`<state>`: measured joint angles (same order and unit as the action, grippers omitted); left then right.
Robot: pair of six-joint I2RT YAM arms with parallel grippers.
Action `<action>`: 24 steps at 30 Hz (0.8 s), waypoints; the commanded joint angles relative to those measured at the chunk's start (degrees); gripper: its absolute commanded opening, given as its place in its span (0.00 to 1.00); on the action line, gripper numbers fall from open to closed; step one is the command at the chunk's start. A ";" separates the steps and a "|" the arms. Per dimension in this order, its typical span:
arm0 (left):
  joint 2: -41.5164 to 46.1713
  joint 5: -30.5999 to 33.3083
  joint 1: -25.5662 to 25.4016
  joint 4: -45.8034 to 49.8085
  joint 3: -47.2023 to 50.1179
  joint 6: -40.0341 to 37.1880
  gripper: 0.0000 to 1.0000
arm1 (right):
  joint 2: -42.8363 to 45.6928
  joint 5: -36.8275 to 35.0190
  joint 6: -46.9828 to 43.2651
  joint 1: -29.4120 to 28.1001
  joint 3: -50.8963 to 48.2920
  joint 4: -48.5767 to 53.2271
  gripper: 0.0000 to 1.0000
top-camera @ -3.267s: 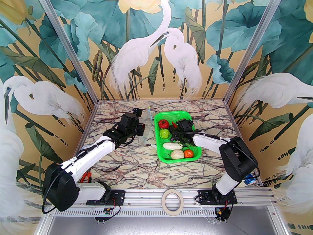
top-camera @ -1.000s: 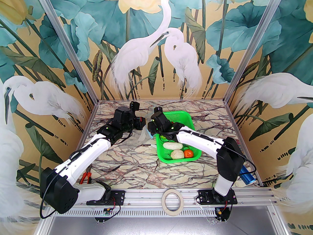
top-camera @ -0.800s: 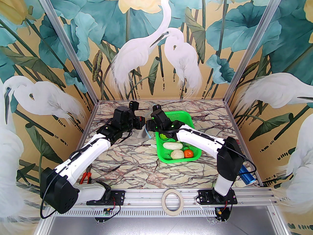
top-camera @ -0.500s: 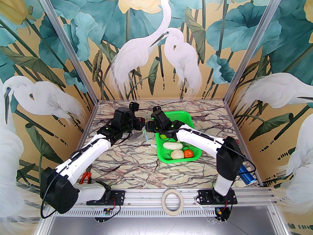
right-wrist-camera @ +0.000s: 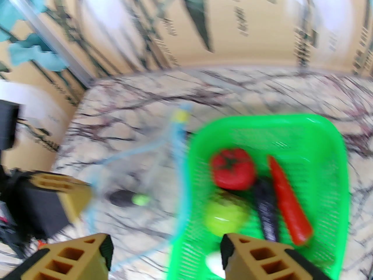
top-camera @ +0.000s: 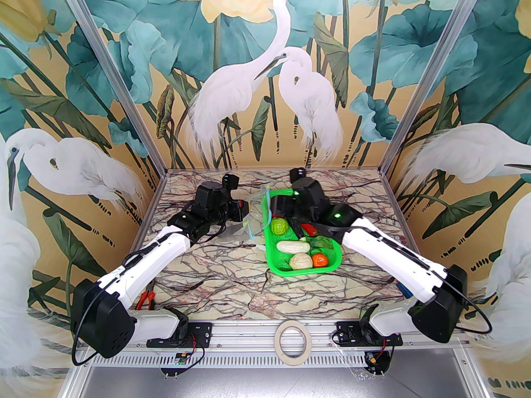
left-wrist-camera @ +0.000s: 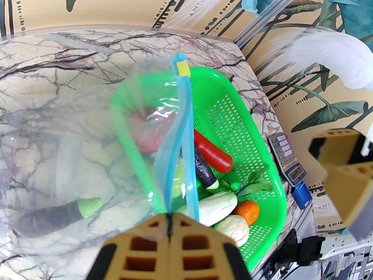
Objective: Place the food in the zip-top bag and seal the zipper
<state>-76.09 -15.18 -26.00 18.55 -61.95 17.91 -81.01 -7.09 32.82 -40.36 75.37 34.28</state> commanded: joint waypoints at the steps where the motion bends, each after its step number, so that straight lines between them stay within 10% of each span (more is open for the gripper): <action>1: -0.99 -1.90 -0.22 -0.33 -0.62 -1.55 0.00 | -0.80 2.43 -2.65 0.67 -2.45 11.28 0.81; 24: 1.04 -0.56 -0.19 0.70 0.08 -2.48 0.00 | -21.29 15.75 11.57 6.70 -5.57 -12.85 0.91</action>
<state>-76.51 -15.40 -26.00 18.59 -61.95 16.69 -101.71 6.98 41.69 -33.67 69.45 25.23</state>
